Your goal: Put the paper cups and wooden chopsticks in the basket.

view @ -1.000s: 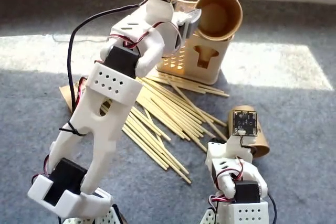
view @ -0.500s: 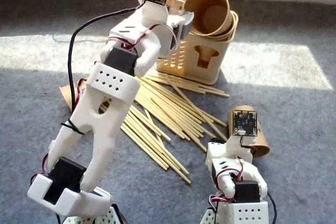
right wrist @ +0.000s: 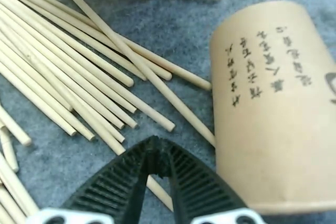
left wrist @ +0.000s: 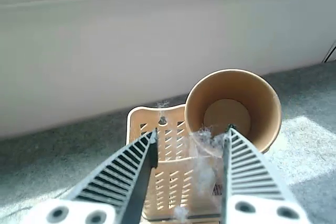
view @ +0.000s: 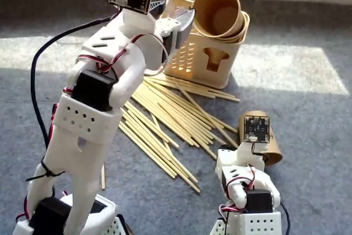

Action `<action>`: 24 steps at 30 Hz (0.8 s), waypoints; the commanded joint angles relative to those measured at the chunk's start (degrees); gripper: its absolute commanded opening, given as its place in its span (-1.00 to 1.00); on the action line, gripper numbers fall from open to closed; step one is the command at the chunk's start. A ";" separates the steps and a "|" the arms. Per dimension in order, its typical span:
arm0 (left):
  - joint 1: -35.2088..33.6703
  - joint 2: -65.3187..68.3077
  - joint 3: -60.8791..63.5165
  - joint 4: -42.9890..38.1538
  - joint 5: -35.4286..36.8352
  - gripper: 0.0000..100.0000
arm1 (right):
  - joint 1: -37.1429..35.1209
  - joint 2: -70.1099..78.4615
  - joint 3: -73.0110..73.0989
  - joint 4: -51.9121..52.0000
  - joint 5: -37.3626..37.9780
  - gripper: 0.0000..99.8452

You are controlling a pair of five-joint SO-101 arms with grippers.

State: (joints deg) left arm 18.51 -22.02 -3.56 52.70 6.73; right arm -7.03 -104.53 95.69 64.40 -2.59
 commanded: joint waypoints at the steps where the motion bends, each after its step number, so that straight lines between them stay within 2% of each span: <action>1: -0.31 -2.07 -0.13 4.13 0.18 -0.61 | 0.66 -0.75 7.96 -1.63 0.26 -0.99; 5: 1.45 -2.24 5.41 4.84 0.00 -0.61 | 0.66 -0.75 7.96 -1.63 0.26 -0.99; 8: 3.65 -2.07 9.89 4.04 -4.48 -0.61 | 0.66 -0.75 7.96 -1.63 0.26 -0.99; 17: 5.32 -2.07 24.48 -21.63 -4.13 -0.61 | 0.66 -0.75 7.96 -1.63 0.26 -0.99; 24: 5.41 -1.98 29.93 -39.74 -4.22 -0.61 | 0.66 -0.75 7.96 -1.63 0.26 -0.99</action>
State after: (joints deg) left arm 23.43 -22.29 26.51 20.00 2.24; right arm -7.03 -104.53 95.69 64.31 -2.59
